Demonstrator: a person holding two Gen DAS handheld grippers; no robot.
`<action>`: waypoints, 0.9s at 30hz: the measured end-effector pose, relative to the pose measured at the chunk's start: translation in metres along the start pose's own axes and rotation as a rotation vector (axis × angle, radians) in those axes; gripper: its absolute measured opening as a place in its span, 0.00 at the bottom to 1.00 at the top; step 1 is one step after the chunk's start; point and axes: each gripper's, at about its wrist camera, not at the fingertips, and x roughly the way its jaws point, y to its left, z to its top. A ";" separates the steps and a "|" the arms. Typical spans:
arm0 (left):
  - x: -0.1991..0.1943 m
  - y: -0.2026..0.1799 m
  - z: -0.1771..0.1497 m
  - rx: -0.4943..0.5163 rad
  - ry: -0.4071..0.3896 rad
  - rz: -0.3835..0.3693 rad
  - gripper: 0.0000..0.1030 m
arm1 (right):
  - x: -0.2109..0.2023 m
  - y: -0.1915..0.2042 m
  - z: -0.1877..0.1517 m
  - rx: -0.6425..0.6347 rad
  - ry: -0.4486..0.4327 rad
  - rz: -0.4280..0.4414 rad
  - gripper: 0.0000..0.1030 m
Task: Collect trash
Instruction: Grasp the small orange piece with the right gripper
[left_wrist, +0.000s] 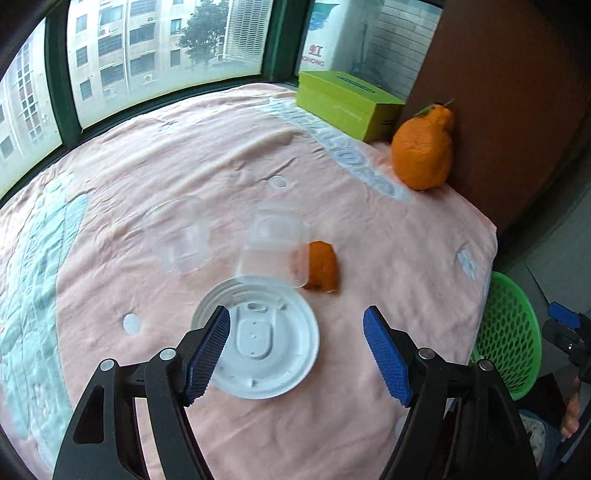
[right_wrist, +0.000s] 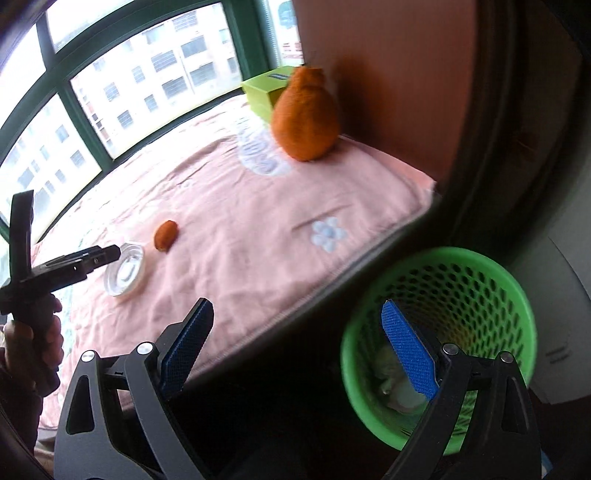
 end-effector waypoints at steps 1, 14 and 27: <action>0.000 0.007 -0.001 -0.009 0.002 0.009 0.70 | 0.005 0.007 0.004 -0.011 0.004 0.009 0.86; -0.013 0.068 -0.002 -0.122 -0.037 0.021 0.70 | 0.090 0.092 0.030 -0.098 0.092 0.118 0.61; -0.018 0.100 -0.007 -0.160 -0.048 0.026 0.70 | 0.152 0.148 0.049 -0.193 0.140 0.142 0.44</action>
